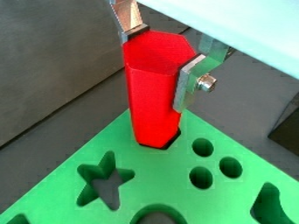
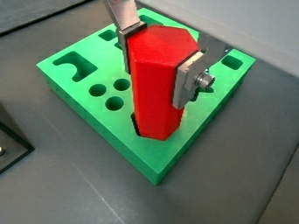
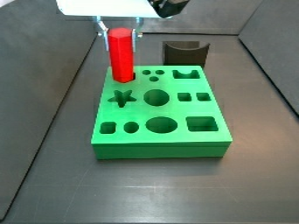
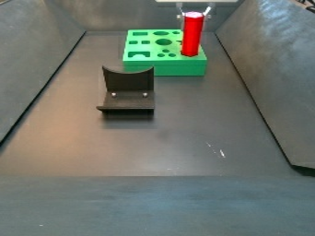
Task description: Insert the hexagon object.
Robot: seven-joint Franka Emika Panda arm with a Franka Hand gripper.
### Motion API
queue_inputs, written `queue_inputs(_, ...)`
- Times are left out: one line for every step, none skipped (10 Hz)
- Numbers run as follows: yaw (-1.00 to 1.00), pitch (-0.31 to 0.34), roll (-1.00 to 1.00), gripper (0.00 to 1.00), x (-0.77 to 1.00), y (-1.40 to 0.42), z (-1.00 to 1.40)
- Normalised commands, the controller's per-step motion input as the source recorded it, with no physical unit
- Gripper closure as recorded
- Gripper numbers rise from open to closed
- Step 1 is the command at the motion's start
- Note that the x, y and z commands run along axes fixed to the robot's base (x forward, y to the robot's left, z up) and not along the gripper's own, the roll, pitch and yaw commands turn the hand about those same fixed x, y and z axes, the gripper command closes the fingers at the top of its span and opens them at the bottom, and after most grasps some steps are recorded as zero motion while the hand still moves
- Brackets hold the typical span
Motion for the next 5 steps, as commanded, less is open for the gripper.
queue_inputs(0.09, 0.0, -0.08, 1.0, 0.05, 0.24, -0.33)
queue_inputs(0.01, 0.0, -0.09, 1.0, 0.31, 0.06, -0.54)
queue_inputs(0.03, 0.0, -0.07, 1.0, 0.29, 0.0, -0.6)
queue_inputs(0.0, -0.09, -0.15, 1.0, 0.0, 0.0, -0.81)
queue_inputs(0.0, -0.093, -0.14, 1.0, 0.0, 0.0, -0.84)
